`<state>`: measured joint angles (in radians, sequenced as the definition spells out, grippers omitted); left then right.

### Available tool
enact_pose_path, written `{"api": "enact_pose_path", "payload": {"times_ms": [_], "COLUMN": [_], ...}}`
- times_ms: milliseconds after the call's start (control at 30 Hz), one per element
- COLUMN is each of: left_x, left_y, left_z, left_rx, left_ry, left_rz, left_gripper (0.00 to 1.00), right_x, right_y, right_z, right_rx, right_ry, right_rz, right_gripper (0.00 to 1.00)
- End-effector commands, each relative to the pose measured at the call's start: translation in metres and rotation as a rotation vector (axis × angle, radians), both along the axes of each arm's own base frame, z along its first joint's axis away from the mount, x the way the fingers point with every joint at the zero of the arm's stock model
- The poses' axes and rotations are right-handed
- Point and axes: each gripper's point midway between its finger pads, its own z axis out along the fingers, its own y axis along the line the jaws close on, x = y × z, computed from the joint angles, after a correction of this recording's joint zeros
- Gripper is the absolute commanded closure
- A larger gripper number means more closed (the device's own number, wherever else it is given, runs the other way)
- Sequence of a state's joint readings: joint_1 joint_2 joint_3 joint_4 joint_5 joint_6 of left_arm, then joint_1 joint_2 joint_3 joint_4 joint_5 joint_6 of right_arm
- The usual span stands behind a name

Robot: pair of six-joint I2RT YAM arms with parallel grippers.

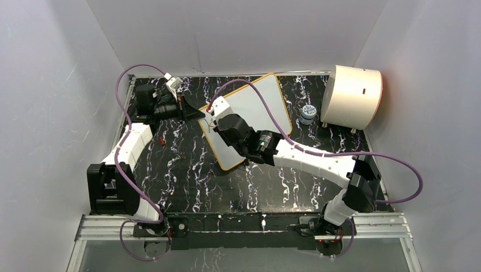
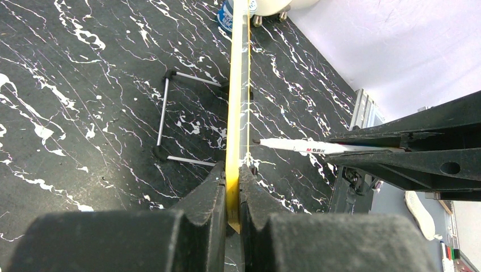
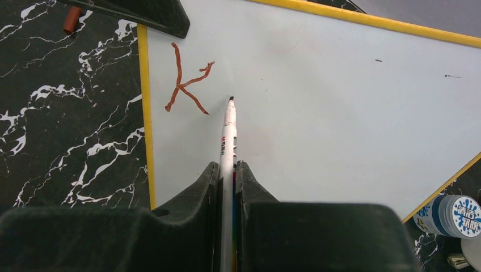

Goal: Write a sentence on the whiteboard

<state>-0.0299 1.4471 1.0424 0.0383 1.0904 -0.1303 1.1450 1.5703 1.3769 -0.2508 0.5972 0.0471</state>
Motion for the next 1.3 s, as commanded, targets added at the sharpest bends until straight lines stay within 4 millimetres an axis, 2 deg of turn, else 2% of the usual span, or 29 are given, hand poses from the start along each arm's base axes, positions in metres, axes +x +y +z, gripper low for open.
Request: {"api": "enact_pose_path", "payload": {"times_ms": [0, 633, 1267], "left_x": [-0.021, -0.021, -0.022], "left_y": [-0.012, -0.012, -0.013], "left_z": [-0.025, -0.025, -0.023], "left_rx": [0.025, 0.022, 0.021], "left_ry": [0.088, 0.089, 0.086], "left_rz": [-0.063, -0.067, -0.070], "left_gripper": [1.00, 1.00, 1.00], "right_x": [0.006, 0.010, 0.015], "right_y": [0.008, 0.020, 0.017], "right_z": [0.028, 0.025, 0.027], "right_rx": [0.083, 0.084, 0.090], "right_ry": [-0.048, -0.047, -0.050], "right_rz": [0.006, 0.023, 0.005], "right_gripper": [1.00, 1.00, 1.00]}}
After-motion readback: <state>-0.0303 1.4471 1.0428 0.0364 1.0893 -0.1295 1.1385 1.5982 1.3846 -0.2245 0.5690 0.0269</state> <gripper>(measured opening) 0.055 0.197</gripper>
